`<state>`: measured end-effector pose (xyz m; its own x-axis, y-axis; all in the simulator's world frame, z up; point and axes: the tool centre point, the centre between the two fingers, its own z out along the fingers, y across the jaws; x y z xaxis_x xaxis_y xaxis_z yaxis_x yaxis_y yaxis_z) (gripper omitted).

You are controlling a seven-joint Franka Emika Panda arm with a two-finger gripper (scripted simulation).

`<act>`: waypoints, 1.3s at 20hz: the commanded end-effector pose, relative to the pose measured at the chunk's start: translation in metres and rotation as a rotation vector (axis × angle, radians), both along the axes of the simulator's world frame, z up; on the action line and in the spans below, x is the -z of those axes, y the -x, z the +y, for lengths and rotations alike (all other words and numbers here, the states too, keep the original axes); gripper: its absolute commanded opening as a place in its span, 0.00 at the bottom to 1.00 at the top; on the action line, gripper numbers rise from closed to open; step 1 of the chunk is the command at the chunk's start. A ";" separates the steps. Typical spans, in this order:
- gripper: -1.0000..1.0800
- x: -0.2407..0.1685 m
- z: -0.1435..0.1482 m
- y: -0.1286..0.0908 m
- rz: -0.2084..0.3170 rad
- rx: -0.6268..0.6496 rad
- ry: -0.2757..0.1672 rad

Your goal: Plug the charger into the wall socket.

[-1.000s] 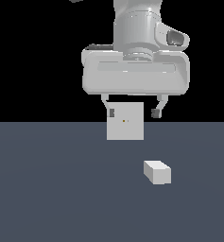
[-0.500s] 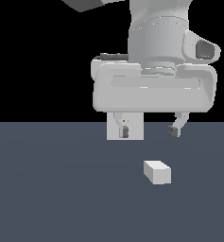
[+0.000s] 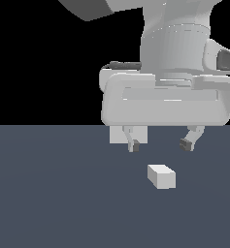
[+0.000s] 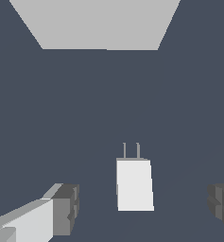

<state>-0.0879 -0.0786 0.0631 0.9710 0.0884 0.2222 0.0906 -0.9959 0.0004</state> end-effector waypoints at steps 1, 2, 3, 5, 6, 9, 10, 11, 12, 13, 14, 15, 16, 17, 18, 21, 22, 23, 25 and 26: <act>0.96 0.001 0.000 0.000 -0.003 -0.002 0.000; 0.96 0.001 0.000 0.000 -0.001 -0.001 0.000; 0.96 0.001 0.000 0.000 -0.001 -0.001 0.000; 0.96 0.003 0.000 0.000 -0.001 -0.001 0.000; 0.96 0.005 0.000 0.000 -0.001 -0.001 0.000; 0.96 0.013 0.000 0.001 -0.001 -0.001 0.000; 0.96 0.017 0.000 0.001 -0.001 -0.001 0.000; 0.96 0.022 0.000 0.001 -0.002 -0.001 0.000; 0.96 0.027 0.000 0.001 -0.002 -0.001 0.000; 0.96 0.031 0.000 0.001 -0.002 -0.001 -0.001; 0.96 0.036 0.000 0.001 -0.002 -0.001 -0.001; 0.96 0.039 0.000 0.001 -0.002 -0.001 -0.001; 0.96 0.042 0.000 0.001 -0.003 -0.002 -0.001; 0.96 0.045 0.000 0.001 -0.003 -0.002 -0.001; 0.96 0.047 0.000 0.001 -0.003 -0.002 -0.001; 0.96 0.051 0.000 0.001 -0.003 -0.002 -0.001; 0.96 0.051 0.000 0.001 -0.003 -0.002 -0.001; 0.00 0.051 0.000 0.001 -0.003 -0.002 -0.001; 0.00 0.051 0.000 0.001 -0.003 -0.002 -0.001; 0.00 0.051 0.000 0.001 -0.003 -0.002 -0.001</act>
